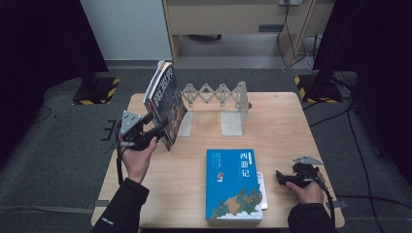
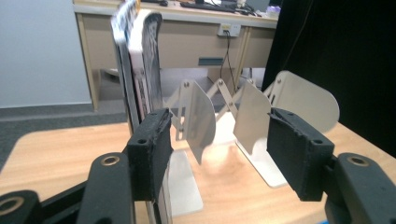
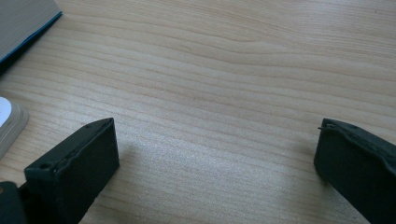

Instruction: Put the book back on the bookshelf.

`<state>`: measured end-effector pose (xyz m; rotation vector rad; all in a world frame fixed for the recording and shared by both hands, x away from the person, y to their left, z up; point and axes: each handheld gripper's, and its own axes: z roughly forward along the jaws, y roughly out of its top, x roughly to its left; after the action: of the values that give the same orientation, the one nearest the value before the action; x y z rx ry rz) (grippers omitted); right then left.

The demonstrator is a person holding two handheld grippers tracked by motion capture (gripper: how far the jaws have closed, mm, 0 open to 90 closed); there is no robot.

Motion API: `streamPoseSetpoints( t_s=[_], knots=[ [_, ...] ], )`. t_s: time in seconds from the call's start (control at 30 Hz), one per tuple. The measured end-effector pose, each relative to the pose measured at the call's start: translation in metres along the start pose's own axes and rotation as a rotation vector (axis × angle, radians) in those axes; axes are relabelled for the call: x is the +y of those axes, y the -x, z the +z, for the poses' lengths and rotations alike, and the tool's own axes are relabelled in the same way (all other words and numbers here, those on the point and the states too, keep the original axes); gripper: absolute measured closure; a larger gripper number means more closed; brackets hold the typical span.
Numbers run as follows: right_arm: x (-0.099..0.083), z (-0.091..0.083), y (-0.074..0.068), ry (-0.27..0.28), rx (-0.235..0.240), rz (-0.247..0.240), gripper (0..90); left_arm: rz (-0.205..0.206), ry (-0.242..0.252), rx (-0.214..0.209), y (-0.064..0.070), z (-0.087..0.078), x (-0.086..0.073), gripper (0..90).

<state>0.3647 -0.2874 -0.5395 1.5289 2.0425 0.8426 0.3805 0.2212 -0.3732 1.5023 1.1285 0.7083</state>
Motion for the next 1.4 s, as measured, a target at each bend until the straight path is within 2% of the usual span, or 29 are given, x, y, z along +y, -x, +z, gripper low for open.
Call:
streamPoseSetpoints(
  t_s=[0.07, 0.27, 0.4, 0.57, 0.67, 0.77, 0.83, 0.93, 1.03, 1.1, 1.23, 1.4],
  knots=[
    [0.000, 0.000, 0.000, 0.000, 0.003, -0.001, 0.3, -0.002, -0.014, -0.017, 0.000, 0.000, -0.005, 38.2],
    [0.000, 0.000, 0.000, 0.003, 0.003, 0.001, 0.4, 0.013, -0.049, -0.031, 0.002, 0.001, -0.019, 37.6],
    [0.000, 0.000, 0.000, 0.003, 0.004, 0.002, 0.4, 0.018, -0.078, -0.073, 0.009, 0.004, -0.029, 36.9],
    [0.000, 0.000, 0.000, 0.004, 0.002, 0.001, 0.4, 0.043, -0.119, -0.095, 0.017, 0.007, -0.042, 35.4],
    [0.000, 0.000, 0.000, 0.003, 0.002, 0.001, 0.4, 0.037, -0.129, -0.104, 0.018, 0.008, -0.046, 34.8],
    [0.000, 0.000, 0.000, 0.005, -0.002, 0.007, 0.4, 0.027, -0.160, -0.130, 0.020, 0.012, -0.056, 34.2],
    [0.002, 0.000, -0.001, -0.013, -0.004, 0.020, 0.5, 0.027, -0.184, -0.150, 0.024, 0.015, -0.061, 33.8],
    [0.006, -0.001, 0.000, -0.052, -0.004, 0.006, 3.5, 0.040, -0.216, -0.176, 0.031, 0.020, -0.069, 33.2],
    [0.011, -0.005, -0.001, -0.084, 0.021, 0.062, 7.4, 0.041, -0.255, -0.201, 0.035, 0.025, -0.078, 33.0],
    [0.015, -0.009, -0.004, -0.068, 0.038, 0.066, 8.2, 0.034, -0.289, -0.221, 0.039, 0.029, -0.085, 32.9],
    [0.021, -0.016, -0.012, -0.044, 0.067, 0.074, 7.0, 0.058, -0.331, -0.242, 0.048, 0.036, -0.097, 32.7],
    [0.027, -0.022, -0.019, 0.002, 0.084, 0.061, 5.4, 0.082, -0.376, -0.274, 0.059, 0.044, -0.109, 31.7]
  ],
)
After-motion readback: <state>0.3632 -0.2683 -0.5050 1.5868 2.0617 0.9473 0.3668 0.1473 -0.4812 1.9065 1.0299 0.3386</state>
